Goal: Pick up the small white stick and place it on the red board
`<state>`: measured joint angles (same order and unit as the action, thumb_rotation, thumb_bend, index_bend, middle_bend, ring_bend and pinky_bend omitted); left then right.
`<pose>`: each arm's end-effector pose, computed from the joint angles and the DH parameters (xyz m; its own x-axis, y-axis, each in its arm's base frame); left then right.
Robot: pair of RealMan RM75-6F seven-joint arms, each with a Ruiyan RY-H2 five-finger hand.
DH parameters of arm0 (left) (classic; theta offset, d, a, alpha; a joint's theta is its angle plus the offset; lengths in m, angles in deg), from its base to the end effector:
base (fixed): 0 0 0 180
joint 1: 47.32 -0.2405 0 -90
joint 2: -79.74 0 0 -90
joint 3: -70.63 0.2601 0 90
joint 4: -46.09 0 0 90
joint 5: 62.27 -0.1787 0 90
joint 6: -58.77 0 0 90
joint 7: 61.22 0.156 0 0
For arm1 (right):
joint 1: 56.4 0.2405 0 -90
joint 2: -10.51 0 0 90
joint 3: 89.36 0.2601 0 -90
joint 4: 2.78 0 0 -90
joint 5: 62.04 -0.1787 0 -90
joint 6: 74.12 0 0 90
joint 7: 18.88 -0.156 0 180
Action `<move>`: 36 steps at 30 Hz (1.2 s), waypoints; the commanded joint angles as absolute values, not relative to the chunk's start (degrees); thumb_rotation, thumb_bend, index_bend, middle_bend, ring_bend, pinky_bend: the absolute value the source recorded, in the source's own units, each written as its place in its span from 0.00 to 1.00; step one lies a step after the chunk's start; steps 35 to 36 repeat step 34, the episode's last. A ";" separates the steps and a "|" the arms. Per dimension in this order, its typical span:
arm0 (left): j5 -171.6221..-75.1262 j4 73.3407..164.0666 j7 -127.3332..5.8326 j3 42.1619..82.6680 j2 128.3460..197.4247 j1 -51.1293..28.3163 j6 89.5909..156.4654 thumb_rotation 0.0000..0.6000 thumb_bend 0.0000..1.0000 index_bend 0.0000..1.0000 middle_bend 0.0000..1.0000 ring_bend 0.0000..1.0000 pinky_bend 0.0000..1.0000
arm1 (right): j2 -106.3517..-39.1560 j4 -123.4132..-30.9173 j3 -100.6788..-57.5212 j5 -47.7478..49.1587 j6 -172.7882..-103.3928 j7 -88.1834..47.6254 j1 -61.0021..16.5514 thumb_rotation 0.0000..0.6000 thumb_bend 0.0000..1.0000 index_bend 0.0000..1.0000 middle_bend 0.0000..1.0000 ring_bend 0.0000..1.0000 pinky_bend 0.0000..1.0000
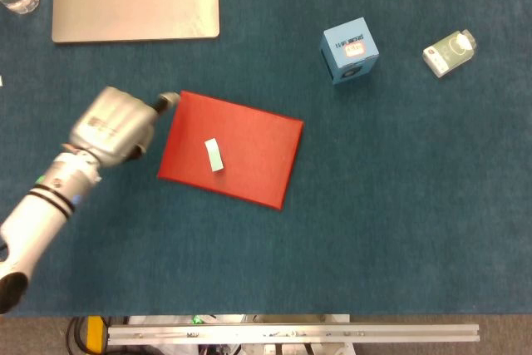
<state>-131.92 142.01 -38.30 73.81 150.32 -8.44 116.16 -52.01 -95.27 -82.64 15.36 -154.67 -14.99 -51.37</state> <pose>-0.2070 0.3060 0.0761 0.6819 0.2772 0.6769 0.7170 -0.4361 -0.5438 -0.3222 -0.2022 0.2064 0.4531 -0.0186 0.8913 -0.8826 0.1313 0.4514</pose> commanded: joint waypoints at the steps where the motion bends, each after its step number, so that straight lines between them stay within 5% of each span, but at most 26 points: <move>1: -131.66 139.25 -45.32 72.41 150.17 -14.31 123.33 1.00 0.51 0.14 0.53 0.52 0.74 | -51.86 -95.00 -82.68 15.44 -154.00 -14.41 -50.86 1.00 0.36 0.38 0.51 0.46 0.45; 6: -133.06 134.94 -52.12 71.39 152.18 -21.49 133.46 1.00 0.43 0.14 0.40 0.39 0.60 | -51.97 -94.33 -82.98 15.63 -152.46 -13.29 -49.89 1.00 0.36 0.38 0.47 0.40 0.45; 15: -136.36 129.94 -58.21 71.86 153.97 -31.57 145.40 1.00 0.41 0.17 0.37 0.36 0.51 | -52.91 -94.37 -83.14 17.93 -154.33 -13.00 -49.67 1.00 0.31 0.38 0.44 0.36 0.43; 36: -138.53 130.30 -59.06 69.80 154.42 -38.40 148.69 1.00 0.41 0.17 0.37 0.36 0.49 | -53.36 -95.29 -83.71 17.81 -154.53 -11.76 -49.78 1.00 0.31 0.38 0.44 0.36 0.43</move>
